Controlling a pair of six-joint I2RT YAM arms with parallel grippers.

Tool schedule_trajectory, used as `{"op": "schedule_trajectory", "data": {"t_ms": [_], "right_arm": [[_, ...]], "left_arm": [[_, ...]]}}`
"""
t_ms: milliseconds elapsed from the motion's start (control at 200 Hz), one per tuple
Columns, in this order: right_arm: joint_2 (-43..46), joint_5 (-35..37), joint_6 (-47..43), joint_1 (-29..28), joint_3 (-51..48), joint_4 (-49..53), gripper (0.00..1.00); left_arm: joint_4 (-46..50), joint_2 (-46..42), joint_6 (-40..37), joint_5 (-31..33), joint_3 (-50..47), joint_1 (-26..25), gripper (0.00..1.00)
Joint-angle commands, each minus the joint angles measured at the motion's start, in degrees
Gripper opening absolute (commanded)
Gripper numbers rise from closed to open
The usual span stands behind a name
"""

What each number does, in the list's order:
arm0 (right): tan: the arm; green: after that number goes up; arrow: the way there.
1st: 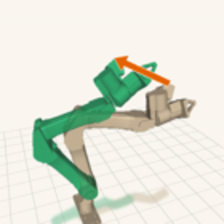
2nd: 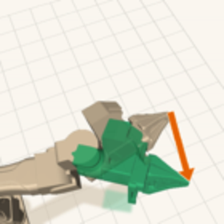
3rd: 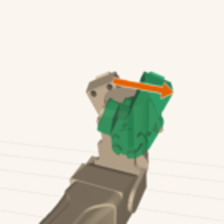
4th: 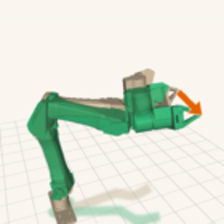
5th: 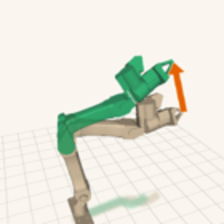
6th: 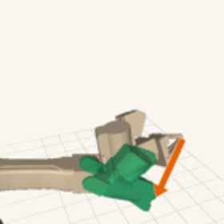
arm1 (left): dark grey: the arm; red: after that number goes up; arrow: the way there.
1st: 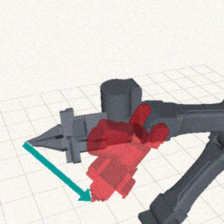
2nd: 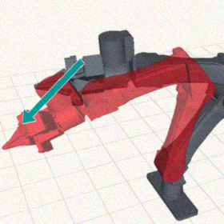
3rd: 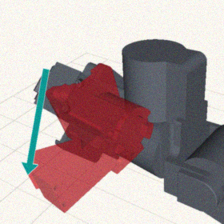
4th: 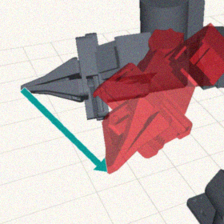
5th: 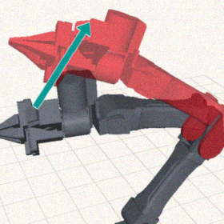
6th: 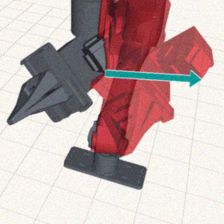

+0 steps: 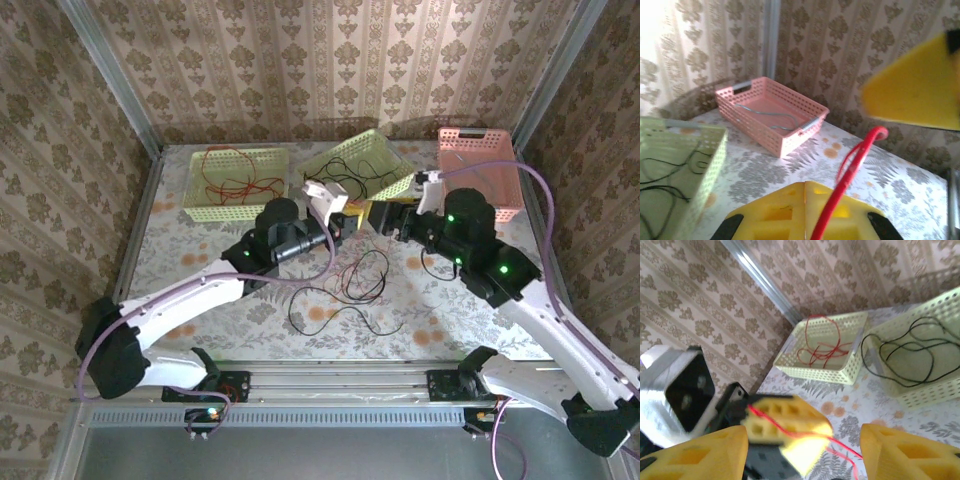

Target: Untangle the cables

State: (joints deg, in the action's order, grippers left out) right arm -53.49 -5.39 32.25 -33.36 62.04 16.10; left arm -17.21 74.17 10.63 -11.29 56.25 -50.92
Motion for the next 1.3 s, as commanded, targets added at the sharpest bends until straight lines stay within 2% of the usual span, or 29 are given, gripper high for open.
{"op": "schedule_trajectory", "data": {"t_ms": [0,105,220,435,560,680,850,950,1130,1205,1295], "right_arm": [[5.62,5.27,-3.78,0.23,-3.75,0.87,0.65],[8.74,4.66,-2.69,0.25,-14.21,-4.72,0.65],[7.33,2.58,-1.86,0.14,-21.76,-7.84,0.64],[3.32,3.45,-0.01,0.10,-28.16,-10.67,0.63],[0.99,1.94,0.01,0.06,-30.89,-17.09,0.65],[-5.91,-3.50,-0.66,-0.18,-29.64,-23.41,0.68],[-18.24,-6.98,-3.17,-2.00,-23.25,-29.18,0.70],[-25.72,-8.41,-4.63,-4.65,-16.87,-29.09,0.70],[-38.70,-11.33,-4.45,-9.24,-11.49,-37.10,0.71],[-40.59,-10.28,-9.50,-12.56,-11.36,-39.84,0.74],[-41.85,-4.63,-18.02,-16.08,-12.07,-41.80,0.77]], "left_arm": [[4.87,-3.99,-0.77,1.31,4.99,3.34,0.00],[8.68,-5.57,-1.50,1.22,8.73,5.42,0.00],[12.01,-6.23,-2.49,1.01,13.56,7.23,0.00],[17.56,-5.23,-5.53,3.47,25.37,12.81,0.00],[18.96,-3.58,-2.76,1.76,31.92,17.97,0.00],[20.34,-2.61,-1.23,0.34,35.99,19.19,0.00],[21.60,-1.87,-0.61,0.15,39.68,19.75,0.00],[21.90,-1.42,-0.04,-0.12,41.35,20.37,0.00],[22.35,-0.84,1.50,-0.76,43.04,21.79,0.00],[22.96,-0.61,2.26,-1.34,43.58,22.43,0.00],[23.31,-0.86,2.64,-1.94,43.52,23.13,0.00]]}}
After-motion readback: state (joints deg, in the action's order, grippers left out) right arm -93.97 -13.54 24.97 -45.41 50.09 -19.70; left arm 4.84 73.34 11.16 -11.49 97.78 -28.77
